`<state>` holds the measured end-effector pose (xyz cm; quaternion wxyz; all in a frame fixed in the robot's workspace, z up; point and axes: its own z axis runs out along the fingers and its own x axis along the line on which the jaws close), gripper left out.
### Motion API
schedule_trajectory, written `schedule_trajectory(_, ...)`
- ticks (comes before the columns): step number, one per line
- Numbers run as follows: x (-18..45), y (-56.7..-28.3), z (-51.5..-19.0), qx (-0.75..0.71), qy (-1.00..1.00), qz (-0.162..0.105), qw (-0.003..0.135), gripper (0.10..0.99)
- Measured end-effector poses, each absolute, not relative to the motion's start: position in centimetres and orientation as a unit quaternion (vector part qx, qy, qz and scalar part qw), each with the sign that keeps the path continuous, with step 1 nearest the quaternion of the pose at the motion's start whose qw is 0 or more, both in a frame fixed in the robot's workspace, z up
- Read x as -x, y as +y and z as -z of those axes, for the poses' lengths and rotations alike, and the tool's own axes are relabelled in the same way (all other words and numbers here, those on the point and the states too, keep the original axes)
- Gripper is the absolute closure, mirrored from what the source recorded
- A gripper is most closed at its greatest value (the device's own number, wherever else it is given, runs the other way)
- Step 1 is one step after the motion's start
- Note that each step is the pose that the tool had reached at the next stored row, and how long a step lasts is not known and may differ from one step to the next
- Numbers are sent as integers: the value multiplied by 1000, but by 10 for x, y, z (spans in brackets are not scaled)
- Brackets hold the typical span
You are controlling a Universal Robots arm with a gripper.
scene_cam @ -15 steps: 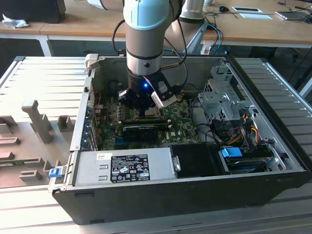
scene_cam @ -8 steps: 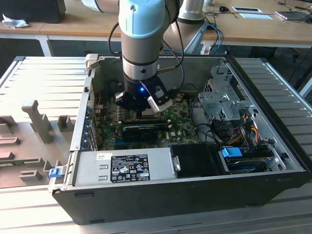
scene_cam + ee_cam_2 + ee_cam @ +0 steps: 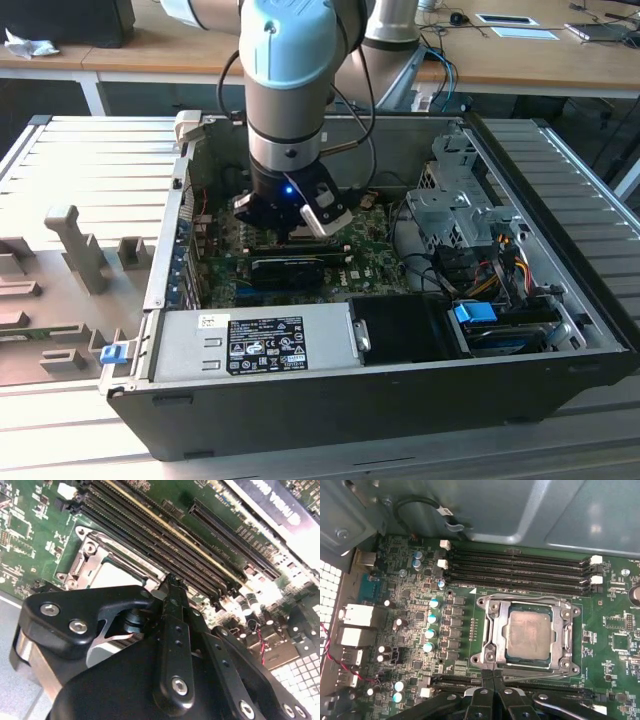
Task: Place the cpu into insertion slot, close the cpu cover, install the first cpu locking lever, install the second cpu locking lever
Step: 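Install the second cpu locking lever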
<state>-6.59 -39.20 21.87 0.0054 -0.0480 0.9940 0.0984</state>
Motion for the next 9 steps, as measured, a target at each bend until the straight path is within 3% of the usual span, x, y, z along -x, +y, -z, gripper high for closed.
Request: schedule_trajectory(9,67,-393,-214,49,992,-114,6,980)
